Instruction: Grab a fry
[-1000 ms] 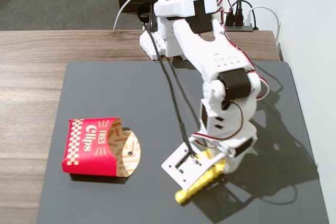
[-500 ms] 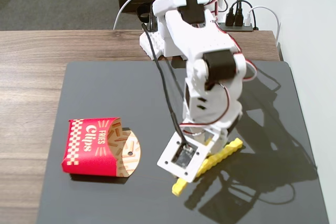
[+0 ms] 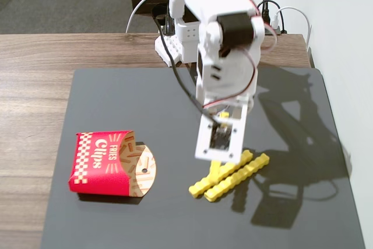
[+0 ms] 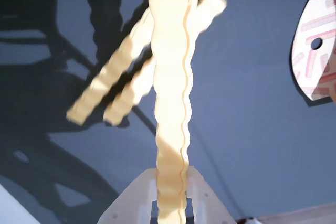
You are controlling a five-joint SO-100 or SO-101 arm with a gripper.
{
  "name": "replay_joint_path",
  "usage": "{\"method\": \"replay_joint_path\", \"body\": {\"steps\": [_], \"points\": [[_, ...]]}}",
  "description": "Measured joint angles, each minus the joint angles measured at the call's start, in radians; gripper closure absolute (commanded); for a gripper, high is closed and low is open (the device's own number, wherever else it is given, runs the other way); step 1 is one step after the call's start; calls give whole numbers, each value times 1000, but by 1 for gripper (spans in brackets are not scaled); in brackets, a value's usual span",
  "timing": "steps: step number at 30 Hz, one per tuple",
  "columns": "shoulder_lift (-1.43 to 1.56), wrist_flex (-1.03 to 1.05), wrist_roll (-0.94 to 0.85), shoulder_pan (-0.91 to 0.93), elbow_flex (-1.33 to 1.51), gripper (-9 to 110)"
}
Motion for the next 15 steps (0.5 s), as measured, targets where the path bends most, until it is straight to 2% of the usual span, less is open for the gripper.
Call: {"method": "replay_joint_path", "body": {"steps": [7, 15], "points": [[232, -21, -98, 23, 238, 101], [387, -52, -169, 104, 387, 101]]}}
